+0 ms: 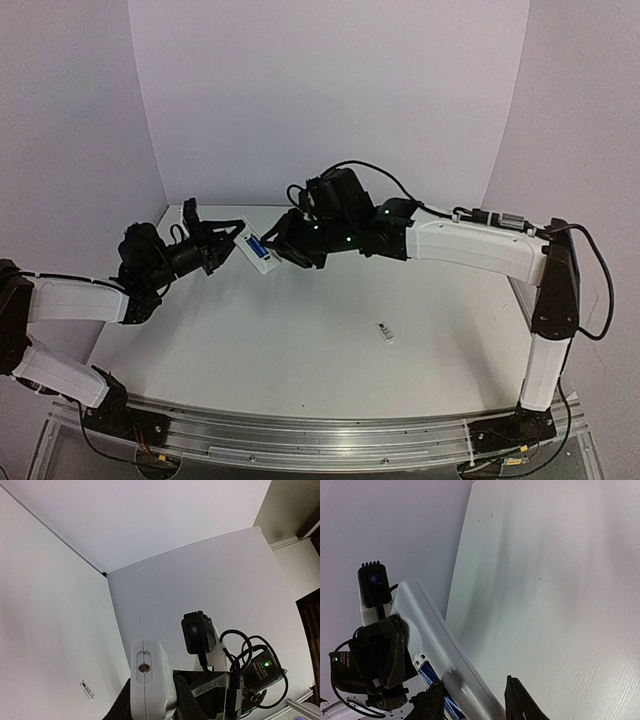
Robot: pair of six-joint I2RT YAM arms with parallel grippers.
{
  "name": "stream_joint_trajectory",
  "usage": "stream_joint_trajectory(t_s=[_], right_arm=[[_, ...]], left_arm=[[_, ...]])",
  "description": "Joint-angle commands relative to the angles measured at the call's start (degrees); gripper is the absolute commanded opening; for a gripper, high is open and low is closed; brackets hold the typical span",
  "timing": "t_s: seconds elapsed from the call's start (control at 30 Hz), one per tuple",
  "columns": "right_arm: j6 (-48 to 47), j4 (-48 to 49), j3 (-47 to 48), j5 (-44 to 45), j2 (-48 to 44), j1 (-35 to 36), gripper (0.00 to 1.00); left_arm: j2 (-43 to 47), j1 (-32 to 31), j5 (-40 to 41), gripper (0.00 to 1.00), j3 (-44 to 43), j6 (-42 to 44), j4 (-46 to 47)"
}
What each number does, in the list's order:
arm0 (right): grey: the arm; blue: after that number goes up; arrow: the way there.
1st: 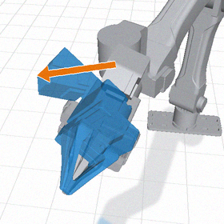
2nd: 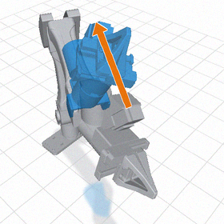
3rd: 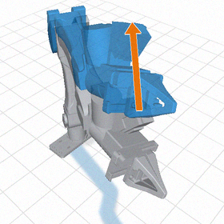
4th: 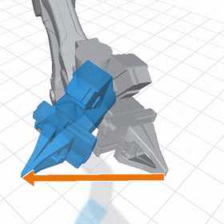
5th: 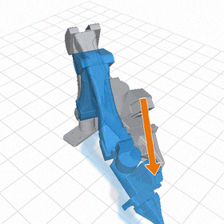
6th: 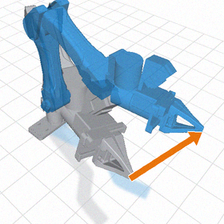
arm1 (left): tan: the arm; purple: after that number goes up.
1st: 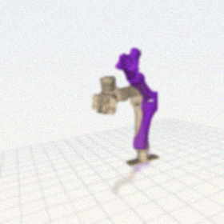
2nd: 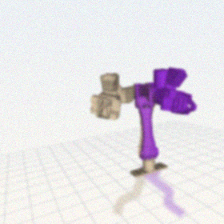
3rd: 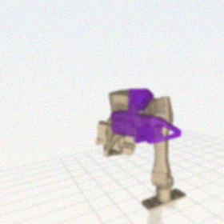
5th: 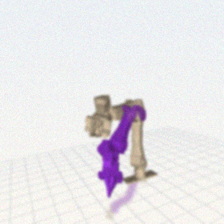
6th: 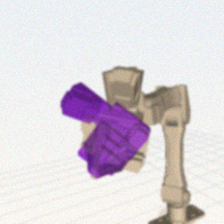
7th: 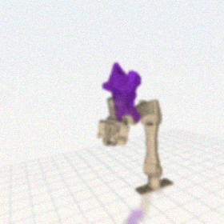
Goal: Load the batteries into the remote control
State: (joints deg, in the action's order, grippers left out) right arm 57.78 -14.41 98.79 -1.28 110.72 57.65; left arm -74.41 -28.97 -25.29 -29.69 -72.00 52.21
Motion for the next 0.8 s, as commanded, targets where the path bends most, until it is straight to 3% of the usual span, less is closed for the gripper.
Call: stream_joint_trajectory(t_s=[0.0, 0.27, 0.77], right_arm=[[-2.72, -4.04, 2.10, 2.38, 1.31, 1.64, 0.41], [-3.58, -3.05, 3.86, 3.71, 0.96, 1.66, 0.49], [-2.06, -2.28, 6.32, 2.43, 3.39, 1.27, 0.52]], left_arm=[[1.66, -0.29, -2.35, 0.00, -3.18, 1.55, 3.89], [-1.12, -0.31, -4.40, 0.00, -3.33, 1.36, 5.32], [-2.82, -0.30, -6.13, 0.00, -3.92, 2.22, 6.32]])
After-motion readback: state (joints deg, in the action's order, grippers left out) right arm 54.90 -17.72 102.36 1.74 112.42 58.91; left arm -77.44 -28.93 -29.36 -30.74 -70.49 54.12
